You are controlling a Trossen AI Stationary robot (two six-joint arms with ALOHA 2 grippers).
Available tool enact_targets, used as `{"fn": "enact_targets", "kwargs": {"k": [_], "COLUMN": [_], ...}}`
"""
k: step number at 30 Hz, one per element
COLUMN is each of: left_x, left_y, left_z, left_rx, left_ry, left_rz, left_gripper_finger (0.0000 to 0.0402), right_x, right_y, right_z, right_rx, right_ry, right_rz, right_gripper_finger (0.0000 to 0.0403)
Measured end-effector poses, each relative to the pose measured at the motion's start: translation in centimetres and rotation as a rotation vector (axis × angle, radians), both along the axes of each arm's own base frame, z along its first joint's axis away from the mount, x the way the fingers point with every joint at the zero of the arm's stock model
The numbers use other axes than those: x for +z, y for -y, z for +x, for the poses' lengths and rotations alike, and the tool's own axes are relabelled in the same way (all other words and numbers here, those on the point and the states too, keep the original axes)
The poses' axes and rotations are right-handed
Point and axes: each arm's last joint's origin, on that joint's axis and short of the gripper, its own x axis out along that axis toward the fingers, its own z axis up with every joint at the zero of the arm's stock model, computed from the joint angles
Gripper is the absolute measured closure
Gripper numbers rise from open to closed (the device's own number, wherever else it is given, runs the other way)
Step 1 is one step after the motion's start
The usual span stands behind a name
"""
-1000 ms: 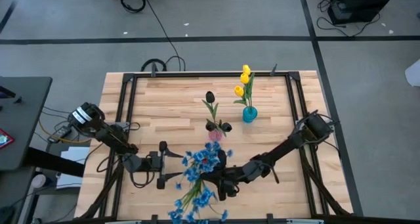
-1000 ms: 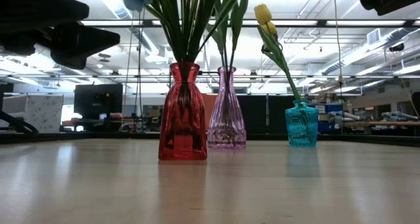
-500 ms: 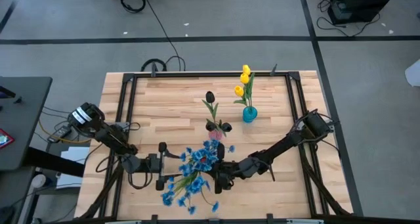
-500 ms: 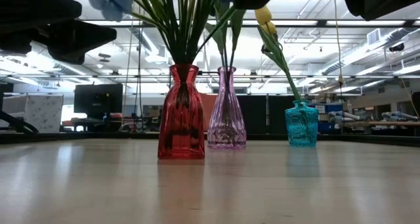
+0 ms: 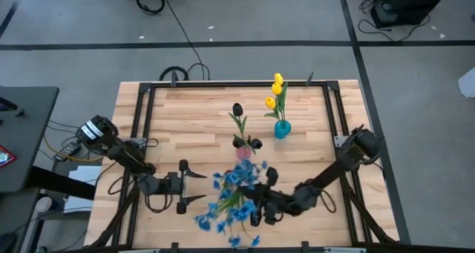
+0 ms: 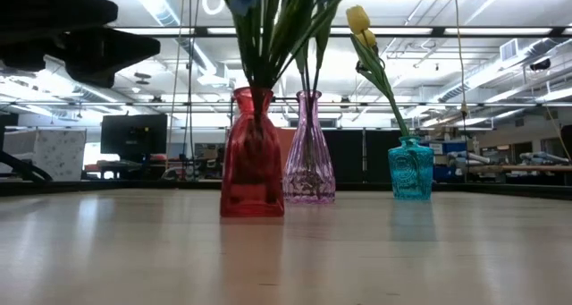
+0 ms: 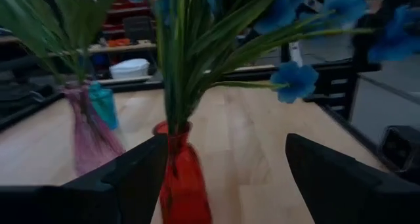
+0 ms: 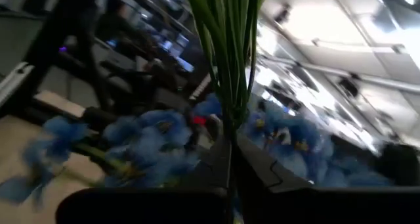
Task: Sort flowers into vase by color
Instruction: Put the blue flower into the red vase
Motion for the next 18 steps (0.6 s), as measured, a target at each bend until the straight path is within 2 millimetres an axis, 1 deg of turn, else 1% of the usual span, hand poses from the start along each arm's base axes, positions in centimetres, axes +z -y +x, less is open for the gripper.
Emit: {"fn": "enact_targets", "kwargs": {"k": [5,12,14,18], "left_x": [-0.4,0.1,0.7,2.6], "left_y": [-0.9,-0.7,-0.6,-0.2], "left_z": [0.9,1.2,1.4,1.7], "left_rx": [-0.028,-0.033,-0.035,-0.049], "left_ry": [-0.032,-0.002,0.015,0.052], "left_rz": [-0.034,-0.024,-0.023,-0.001], "left_gripper_finger": [0.0088,0.0088,0.0088,0.0093], "right_x": [1.8,4.2,5.0,6.7], "right_y": [-0.8,-2.3,-2.7,-2.9], "right_z": [-1.6,-4.3,-5.2,-6.9], "right_rx": [-0.055,-0.074,-0.073,-0.091], "right_ry": [0.016,0.028,0.036,0.051], "right_rz": [0.076,0.191,0.215,0.269], "right_gripper_finger": [0.0383,0.0383,0.0383,0.0383]}}
